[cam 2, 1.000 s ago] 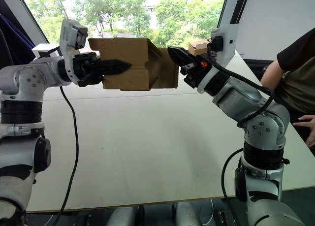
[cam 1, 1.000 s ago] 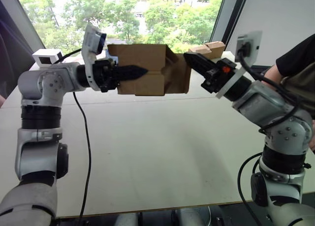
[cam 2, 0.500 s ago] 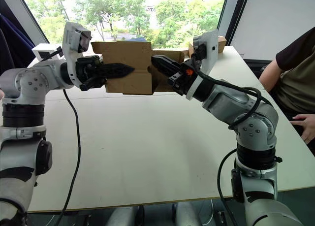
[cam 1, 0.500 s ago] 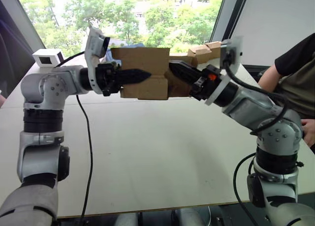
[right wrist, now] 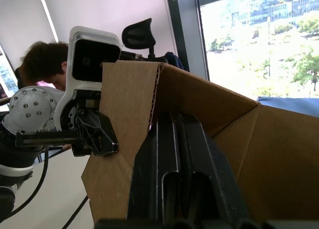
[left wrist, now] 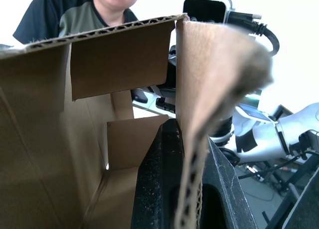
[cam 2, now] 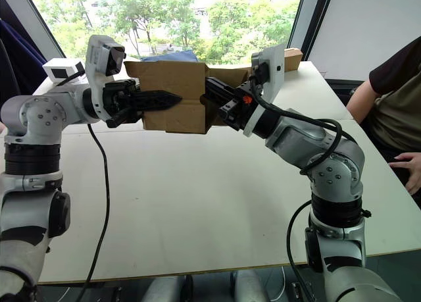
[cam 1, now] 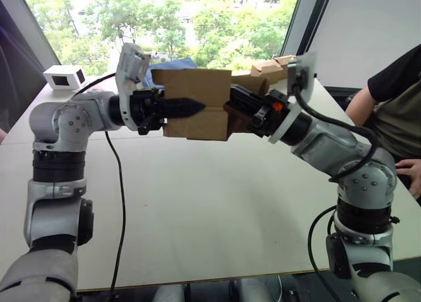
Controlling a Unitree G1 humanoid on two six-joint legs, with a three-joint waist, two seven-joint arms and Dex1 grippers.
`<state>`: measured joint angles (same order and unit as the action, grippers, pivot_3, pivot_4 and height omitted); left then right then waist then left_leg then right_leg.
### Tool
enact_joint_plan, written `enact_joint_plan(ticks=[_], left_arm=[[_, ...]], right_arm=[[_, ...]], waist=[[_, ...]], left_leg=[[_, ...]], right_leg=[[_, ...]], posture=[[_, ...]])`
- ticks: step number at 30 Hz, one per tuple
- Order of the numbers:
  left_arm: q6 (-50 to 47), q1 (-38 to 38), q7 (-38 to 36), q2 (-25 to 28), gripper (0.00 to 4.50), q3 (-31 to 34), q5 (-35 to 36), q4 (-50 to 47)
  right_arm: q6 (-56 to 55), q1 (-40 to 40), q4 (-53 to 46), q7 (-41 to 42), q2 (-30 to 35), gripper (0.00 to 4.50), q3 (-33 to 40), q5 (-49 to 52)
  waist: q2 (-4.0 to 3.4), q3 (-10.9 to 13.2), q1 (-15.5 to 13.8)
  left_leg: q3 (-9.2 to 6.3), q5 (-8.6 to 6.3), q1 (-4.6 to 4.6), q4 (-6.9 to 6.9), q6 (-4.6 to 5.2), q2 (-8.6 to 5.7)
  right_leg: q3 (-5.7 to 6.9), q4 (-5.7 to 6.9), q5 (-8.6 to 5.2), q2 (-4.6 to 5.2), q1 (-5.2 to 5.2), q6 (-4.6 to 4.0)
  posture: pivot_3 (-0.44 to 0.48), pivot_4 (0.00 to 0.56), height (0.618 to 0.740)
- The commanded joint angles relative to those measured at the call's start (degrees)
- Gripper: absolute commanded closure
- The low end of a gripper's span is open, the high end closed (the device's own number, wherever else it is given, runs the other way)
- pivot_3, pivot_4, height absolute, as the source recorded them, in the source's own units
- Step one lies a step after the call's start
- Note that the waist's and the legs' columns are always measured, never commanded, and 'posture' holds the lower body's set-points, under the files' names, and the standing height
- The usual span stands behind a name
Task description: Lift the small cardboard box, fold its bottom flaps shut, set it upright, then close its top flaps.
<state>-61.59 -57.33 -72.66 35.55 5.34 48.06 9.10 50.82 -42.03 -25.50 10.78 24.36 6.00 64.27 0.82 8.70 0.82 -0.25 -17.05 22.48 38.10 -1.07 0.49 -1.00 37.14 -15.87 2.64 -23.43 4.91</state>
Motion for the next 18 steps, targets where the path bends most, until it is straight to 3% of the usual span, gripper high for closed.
enact_joint_plan(ticks=[1, 12, 18], left_arm=[[1.1, -1.5, -0.1, 0.9, 4.5, 1.1, 0.3, 0.2], [2.2, -2.0, 0.0, 1.2, 4.5, 1.0, 0.0, 1.7], [2.6, -2.4, -0.2, 1.1, 4.5, 1.0, 0.2, 2.0]], right_arm=[[-0.1, 0.9, -4.5, 2.4, 2.9, 4.44, 1.5, 0.9], [2.8, 9.6, -7.8, 8.0, 17.5, 4.44, 10.3, 4.9], [2.2, 16.7, -10.5, 11.4, 21.1, 4.44, 8.6, 2.3]], waist=[[0.0, 0.0, 0.0], [0.01, 0.0, -0.2], [0.03, 0.0, 0.1]], left_leg=[[0.0, 0.0, 0.0, 0.0, 0.0, 0.0], [-0.01, -0.01, 0.01, 0.0, 0.02, 0.0], [0.0, -0.02, 0.01, 0.0, 0.04, 0.0]], right_leg=[[0.0, 0.0, 0.0, 0.0, 0.0, 0.0], [0.01, -0.04, 0.0, -0.01, 0.02, 0.0], [-0.01, -0.07, 0.0, -0.03, 0.03, 0.0]], posture=[[0.0, 0.15, 0.74], [0.0, 0.15, 0.74], [0.0, 0.15, 0.74]])
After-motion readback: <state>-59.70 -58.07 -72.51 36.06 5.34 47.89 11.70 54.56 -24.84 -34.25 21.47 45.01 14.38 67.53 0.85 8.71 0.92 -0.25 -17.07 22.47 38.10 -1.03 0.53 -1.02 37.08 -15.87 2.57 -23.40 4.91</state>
